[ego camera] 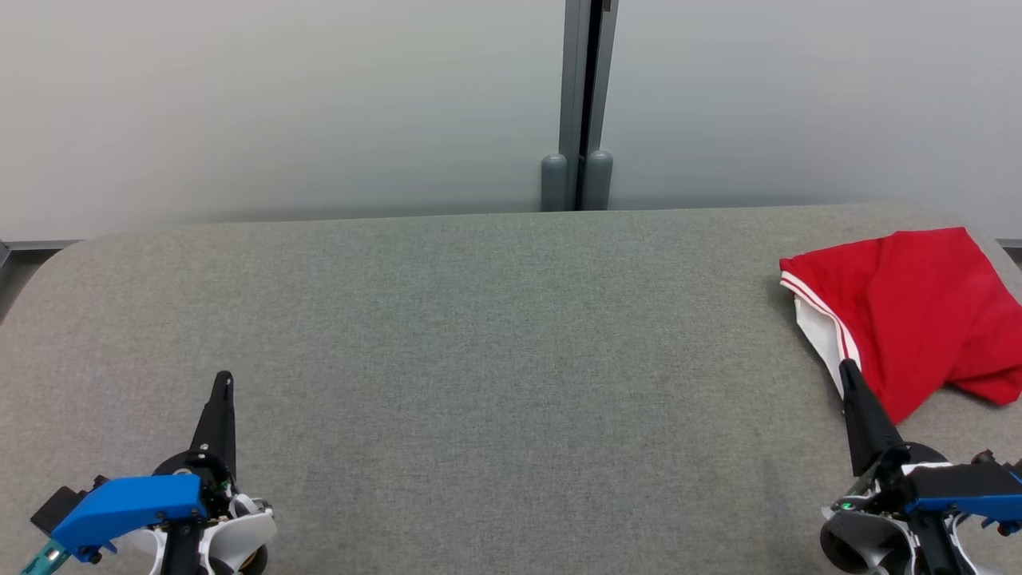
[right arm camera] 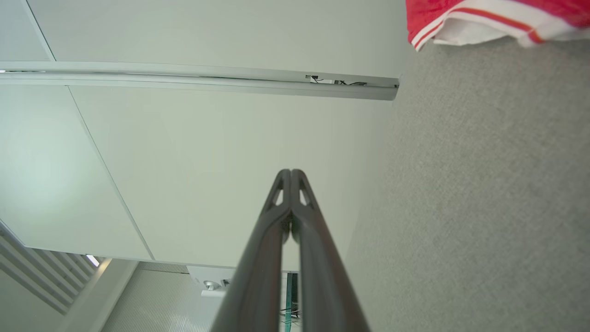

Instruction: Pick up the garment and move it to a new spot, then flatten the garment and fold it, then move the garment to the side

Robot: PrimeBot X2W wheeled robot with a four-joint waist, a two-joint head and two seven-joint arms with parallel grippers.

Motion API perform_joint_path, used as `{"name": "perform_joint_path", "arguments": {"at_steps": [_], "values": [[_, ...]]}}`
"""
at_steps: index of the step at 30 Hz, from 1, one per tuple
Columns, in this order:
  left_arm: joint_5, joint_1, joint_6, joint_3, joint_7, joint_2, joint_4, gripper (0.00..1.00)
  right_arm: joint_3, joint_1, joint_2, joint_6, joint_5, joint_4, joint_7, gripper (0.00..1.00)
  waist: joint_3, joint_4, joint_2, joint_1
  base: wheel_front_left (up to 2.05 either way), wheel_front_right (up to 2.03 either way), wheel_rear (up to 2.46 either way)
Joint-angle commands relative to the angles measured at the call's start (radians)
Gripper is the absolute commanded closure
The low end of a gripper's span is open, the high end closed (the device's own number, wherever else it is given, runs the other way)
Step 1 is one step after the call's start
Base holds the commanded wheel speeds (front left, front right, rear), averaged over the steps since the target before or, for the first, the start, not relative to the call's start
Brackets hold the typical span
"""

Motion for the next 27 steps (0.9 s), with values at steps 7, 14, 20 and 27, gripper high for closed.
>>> {"name": "perform_joint_path", "arguments": {"at_steps": [7, 14, 20, 27], "values": [[-0.033, 0.002, -0.014, 0.02, 0.014, -0.007, -0.014, 1.0, -0.005, 0.015, -0.008, 0.0, 0.045, -0.011, 0.014, 1.0, 0.001, -0.003, -0.0001, 0.0, 0.0, 0.0, 0.0], [-0.034, 0.002, -0.013, 0.02, 0.014, -0.007, -0.014, 1.0, -0.004, 0.015, -0.008, 0.0, 0.045, -0.011, 0.013, 1.0, 0.001, -0.003, -0.0001, 0.0, 0.0, 0.0, 0.0], [-0.034, 0.002, -0.013, 0.02, 0.014, -0.007, -0.014, 1.0, -0.004, 0.015, -0.008, 0.0, 0.045, -0.011, 0.014, 1.0, 0.001, -0.003, -0.0001, 0.0, 0.0, 0.0, 0.0], [-0.034, 0.002, -0.013, 0.02, 0.014, -0.007, -0.014, 1.0, -0.004, 0.015, -0.008, 0.0, 0.045, -0.011, 0.013, 1.0, 0.001, -0.003, -0.0001, 0.0, 0.0, 0.0, 0.0]]}}
